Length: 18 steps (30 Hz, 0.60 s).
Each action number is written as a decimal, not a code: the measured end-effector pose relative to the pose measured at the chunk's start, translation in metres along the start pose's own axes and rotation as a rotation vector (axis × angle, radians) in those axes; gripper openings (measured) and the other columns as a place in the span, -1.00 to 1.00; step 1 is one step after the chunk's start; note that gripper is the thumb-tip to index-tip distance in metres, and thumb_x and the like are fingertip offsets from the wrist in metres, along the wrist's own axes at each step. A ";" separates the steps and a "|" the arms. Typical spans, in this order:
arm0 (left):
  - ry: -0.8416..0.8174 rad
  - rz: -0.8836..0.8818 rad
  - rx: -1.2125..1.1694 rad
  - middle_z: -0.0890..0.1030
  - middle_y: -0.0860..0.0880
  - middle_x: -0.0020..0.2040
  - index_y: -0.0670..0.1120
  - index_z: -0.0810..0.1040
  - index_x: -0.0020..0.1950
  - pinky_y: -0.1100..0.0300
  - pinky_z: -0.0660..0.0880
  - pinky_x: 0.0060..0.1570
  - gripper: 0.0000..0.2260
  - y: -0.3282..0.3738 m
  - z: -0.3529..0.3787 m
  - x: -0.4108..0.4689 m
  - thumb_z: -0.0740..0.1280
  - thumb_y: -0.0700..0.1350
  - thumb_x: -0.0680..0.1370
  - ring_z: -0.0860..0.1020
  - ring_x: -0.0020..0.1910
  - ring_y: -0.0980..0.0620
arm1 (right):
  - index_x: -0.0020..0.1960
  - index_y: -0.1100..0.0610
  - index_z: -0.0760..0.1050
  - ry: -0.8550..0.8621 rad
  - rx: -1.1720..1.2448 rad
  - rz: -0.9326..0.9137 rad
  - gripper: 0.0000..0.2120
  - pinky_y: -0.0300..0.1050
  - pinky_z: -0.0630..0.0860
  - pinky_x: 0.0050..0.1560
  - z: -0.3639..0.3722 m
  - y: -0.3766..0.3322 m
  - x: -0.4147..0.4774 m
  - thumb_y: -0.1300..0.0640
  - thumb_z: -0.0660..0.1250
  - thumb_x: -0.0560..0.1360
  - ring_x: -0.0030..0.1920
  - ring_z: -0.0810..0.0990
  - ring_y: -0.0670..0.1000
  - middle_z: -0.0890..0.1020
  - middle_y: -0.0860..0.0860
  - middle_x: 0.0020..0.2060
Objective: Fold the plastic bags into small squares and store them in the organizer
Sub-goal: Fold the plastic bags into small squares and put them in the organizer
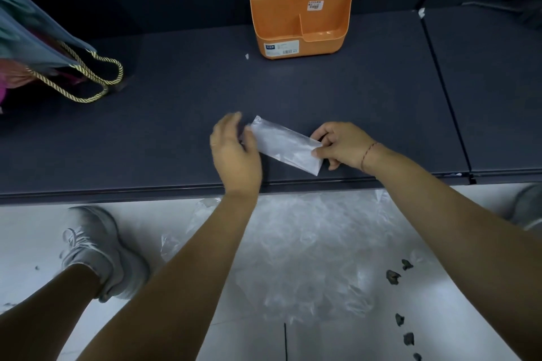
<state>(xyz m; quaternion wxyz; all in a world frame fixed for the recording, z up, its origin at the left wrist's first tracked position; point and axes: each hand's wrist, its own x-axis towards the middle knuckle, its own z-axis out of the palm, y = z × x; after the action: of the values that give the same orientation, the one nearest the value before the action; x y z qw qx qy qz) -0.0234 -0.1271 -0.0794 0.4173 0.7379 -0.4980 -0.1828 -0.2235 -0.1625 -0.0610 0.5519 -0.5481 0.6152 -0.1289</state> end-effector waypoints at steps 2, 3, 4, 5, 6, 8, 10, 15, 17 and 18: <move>-0.210 0.304 0.110 0.46 -0.15 0.41 -0.21 0.44 0.42 0.25 0.17 0.45 -0.62 0.005 0.007 -0.026 0.19 -0.06 0.65 0.37 0.41 -0.06 | 0.09 0.21 0.50 -0.005 0.013 0.003 -0.82 -0.19 0.60 -0.35 -0.001 -0.002 -0.001 0.30 0.38 0.50 -0.47 0.48 -0.08 0.60 0.15 -0.17; -0.354 0.391 0.157 0.40 -0.14 0.47 -0.21 0.38 0.47 0.17 0.12 0.50 -0.52 0.005 0.011 -0.039 0.10 0.07 0.67 0.30 0.48 -0.05 | 0.10 0.22 0.50 -0.014 0.023 0.002 -0.82 -0.20 0.61 -0.35 -0.002 -0.002 -0.002 0.30 0.37 0.51 -0.46 0.48 -0.08 0.60 0.16 -0.17; -0.479 0.432 0.205 0.32 -0.12 0.52 -0.20 0.31 0.51 0.12 0.03 0.53 -0.40 0.002 0.015 -0.050 -0.02 0.20 0.66 0.21 0.53 -0.03 | 0.11 0.22 0.50 -0.025 0.035 0.003 -0.83 -0.20 0.61 -0.34 -0.003 -0.002 -0.004 0.28 0.36 0.52 -0.45 0.48 -0.08 0.59 0.17 -0.17; -0.552 0.447 0.252 0.26 -0.10 0.55 -0.19 0.24 0.54 0.13 -0.07 0.55 -0.30 -0.002 0.018 -0.057 -0.13 0.30 0.63 0.13 0.56 -0.01 | 0.12 0.23 0.50 -0.035 0.056 0.009 -0.84 -0.21 0.60 -0.33 -0.004 -0.001 -0.007 0.27 0.34 0.53 -0.43 0.49 -0.08 0.59 0.16 -0.18; -0.583 0.448 0.295 0.21 -0.09 0.57 -0.19 0.20 0.56 0.16 -0.14 0.55 -0.23 -0.007 0.020 -0.061 -0.20 0.35 0.60 0.08 0.58 0.01 | 0.13 0.24 0.50 -0.044 0.089 0.025 -0.83 -0.22 0.60 -0.33 -0.006 0.000 -0.010 0.26 0.33 0.55 -0.42 0.49 -0.09 0.58 0.15 -0.20; -0.601 0.476 0.343 0.16 -0.08 0.58 -0.19 0.16 0.57 0.16 -0.17 0.54 -0.19 -0.014 0.019 -0.062 -0.19 0.39 0.57 0.04 0.58 0.02 | 0.16 0.25 0.49 -0.079 0.179 0.087 -0.82 -0.22 0.59 -0.33 -0.010 0.004 -0.019 0.23 0.30 0.58 -0.39 0.51 -0.07 0.56 0.10 -0.24; -0.640 0.531 0.341 0.14 -0.05 0.58 -0.18 0.15 0.57 0.13 -0.15 0.55 -0.20 -0.020 0.015 -0.063 -0.05 0.39 0.56 0.04 0.58 0.04 | 0.18 0.23 0.49 -0.155 0.296 0.172 -0.80 -0.19 0.61 -0.28 -0.013 0.010 -0.031 0.17 0.27 0.60 -0.38 0.53 -0.06 0.58 0.08 -0.19; -0.614 0.513 0.207 0.39 -0.01 0.48 -0.11 0.39 0.48 0.19 0.00 0.53 -0.45 -0.025 0.007 -0.066 0.32 0.08 0.55 0.27 0.51 0.06 | 0.19 0.18 0.52 -0.351 0.563 0.266 -0.74 -0.15 0.61 -0.22 -0.023 0.015 -0.062 0.11 0.26 0.55 -0.38 0.55 -0.07 0.67 0.10 -0.02; -0.551 0.468 0.124 0.50 -0.02 0.39 -0.12 0.48 0.41 0.29 0.02 0.50 -0.59 -0.021 0.006 -0.067 0.30 -0.17 0.55 0.37 0.45 0.04 | 0.30 0.13 0.46 -0.328 0.506 0.221 -0.61 -0.17 0.61 -0.16 -0.026 0.019 -0.067 0.16 0.36 0.48 -0.31 0.57 -0.08 0.62 0.09 0.11; -0.540 0.434 0.098 0.52 -0.01 0.37 -0.11 0.50 0.40 0.32 0.03 0.49 -0.63 -0.018 0.005 -0.068 0.26 -0.21 0.58 0.37 0.44 0.06 | 0.36 0.06 0.41 -0.267 0.375 0.160 -0.52 -0.20 0.59 -0.12 -0.027 0.021 -0.068 0.23 0.40 0.47 -0.26 0.58 -0.09 0.56 0.06 0.19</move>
<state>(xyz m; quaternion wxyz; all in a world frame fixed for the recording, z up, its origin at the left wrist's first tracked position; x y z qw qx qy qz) -0.0464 -0.0664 -0.1063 0.2637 0.5593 -0.7437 -0.2541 -0.2710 -0.1114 -0.0308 0.7288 -0.3976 0.5437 -0.1232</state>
